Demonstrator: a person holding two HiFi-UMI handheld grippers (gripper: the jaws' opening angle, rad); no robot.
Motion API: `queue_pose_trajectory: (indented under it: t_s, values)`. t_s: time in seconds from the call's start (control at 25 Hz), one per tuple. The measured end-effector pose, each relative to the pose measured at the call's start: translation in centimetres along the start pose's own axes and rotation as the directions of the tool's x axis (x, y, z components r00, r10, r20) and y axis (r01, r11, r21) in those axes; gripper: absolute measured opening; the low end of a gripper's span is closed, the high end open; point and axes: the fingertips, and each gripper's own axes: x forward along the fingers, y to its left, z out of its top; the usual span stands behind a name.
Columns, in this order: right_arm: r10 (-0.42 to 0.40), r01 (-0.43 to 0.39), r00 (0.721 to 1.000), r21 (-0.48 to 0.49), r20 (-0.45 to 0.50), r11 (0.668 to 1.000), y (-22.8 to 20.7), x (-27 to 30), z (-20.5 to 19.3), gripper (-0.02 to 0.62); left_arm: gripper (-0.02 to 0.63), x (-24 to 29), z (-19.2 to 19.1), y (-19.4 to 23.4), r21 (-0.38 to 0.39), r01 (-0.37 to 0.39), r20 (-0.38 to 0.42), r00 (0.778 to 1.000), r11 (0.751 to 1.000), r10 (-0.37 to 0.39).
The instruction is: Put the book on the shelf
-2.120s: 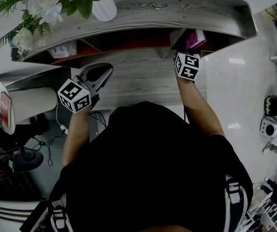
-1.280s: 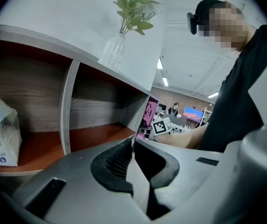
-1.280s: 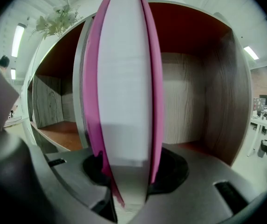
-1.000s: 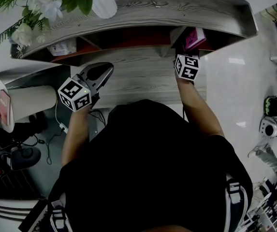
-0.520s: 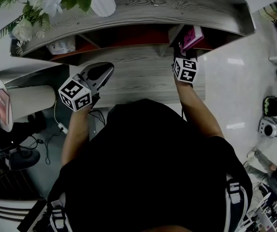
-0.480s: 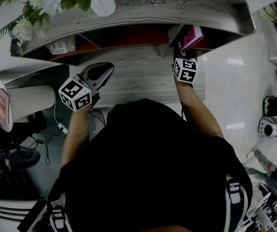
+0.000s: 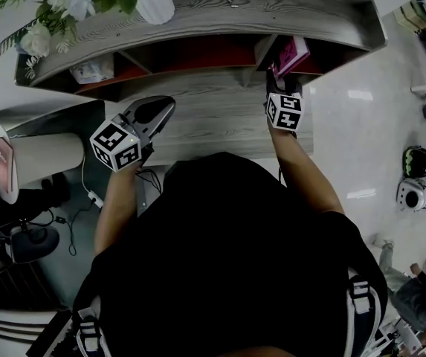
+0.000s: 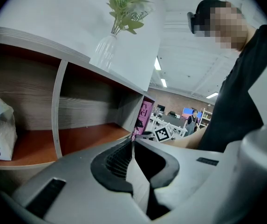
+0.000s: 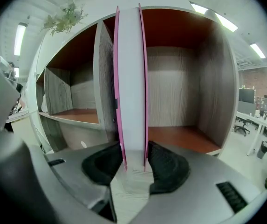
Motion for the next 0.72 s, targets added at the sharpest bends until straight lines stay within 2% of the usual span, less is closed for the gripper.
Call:
queue_pose_trajectory:
  t_s: [0.72]
  values:
    - [0.029,-0.029,0.999,-0.022,0.021,0.999,-0.1,-3.5,0.4,0.16,0.034,0.1,-0.1,-1.9,0.017,0.009,0.017,1.0,1.0,-0.009]
